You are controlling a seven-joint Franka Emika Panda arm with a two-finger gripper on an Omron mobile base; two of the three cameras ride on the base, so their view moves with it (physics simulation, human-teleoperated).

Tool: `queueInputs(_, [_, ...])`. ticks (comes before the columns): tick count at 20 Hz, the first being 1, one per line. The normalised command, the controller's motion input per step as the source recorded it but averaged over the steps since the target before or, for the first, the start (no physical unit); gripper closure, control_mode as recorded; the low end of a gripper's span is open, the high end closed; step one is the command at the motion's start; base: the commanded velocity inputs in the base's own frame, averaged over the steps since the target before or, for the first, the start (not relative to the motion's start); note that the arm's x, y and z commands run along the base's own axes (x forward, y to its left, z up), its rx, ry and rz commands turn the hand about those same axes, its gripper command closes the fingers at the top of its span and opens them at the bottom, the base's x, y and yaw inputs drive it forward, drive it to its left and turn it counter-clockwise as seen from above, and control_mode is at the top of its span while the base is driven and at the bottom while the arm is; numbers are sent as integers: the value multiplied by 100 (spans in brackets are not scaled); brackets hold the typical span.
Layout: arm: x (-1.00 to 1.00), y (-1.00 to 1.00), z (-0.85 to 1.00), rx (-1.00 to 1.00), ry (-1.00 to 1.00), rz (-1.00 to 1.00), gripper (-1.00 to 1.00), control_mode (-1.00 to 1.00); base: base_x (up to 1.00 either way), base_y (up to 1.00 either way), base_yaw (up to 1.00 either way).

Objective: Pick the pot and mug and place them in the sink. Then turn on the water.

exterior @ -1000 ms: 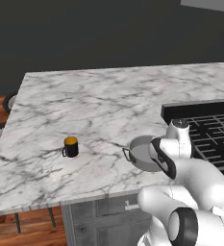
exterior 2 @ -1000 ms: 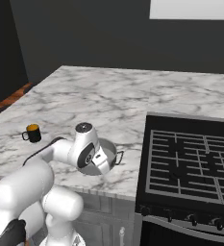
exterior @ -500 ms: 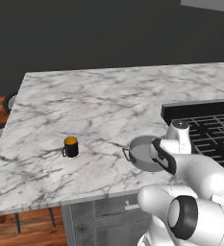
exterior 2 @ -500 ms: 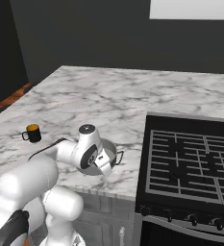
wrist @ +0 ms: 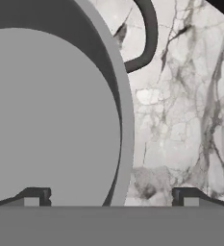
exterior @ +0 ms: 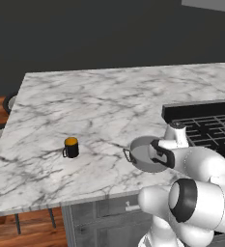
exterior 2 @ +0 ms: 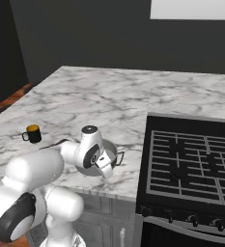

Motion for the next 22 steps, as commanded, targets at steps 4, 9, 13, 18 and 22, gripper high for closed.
queueInputs(4, [17, 0, -14, 0, 9, -1, -100, -100, 0, 0, 0])
queueInputs(9, [17, 0, -7, 0, 9, -1, -100, -100, 0, 0, 0])
queueInputs(13, [2, -1, -5, 0, 1, 0, -100, -100, 0, 0, 0])
queueInputs(18, [0, 0, 0, 0, 1, 0, 100, -100, 0, 0, 0])
queueInputs(22, [0, 0, 0, 0, 3, 0, 100, -100, 0, 0, 0])
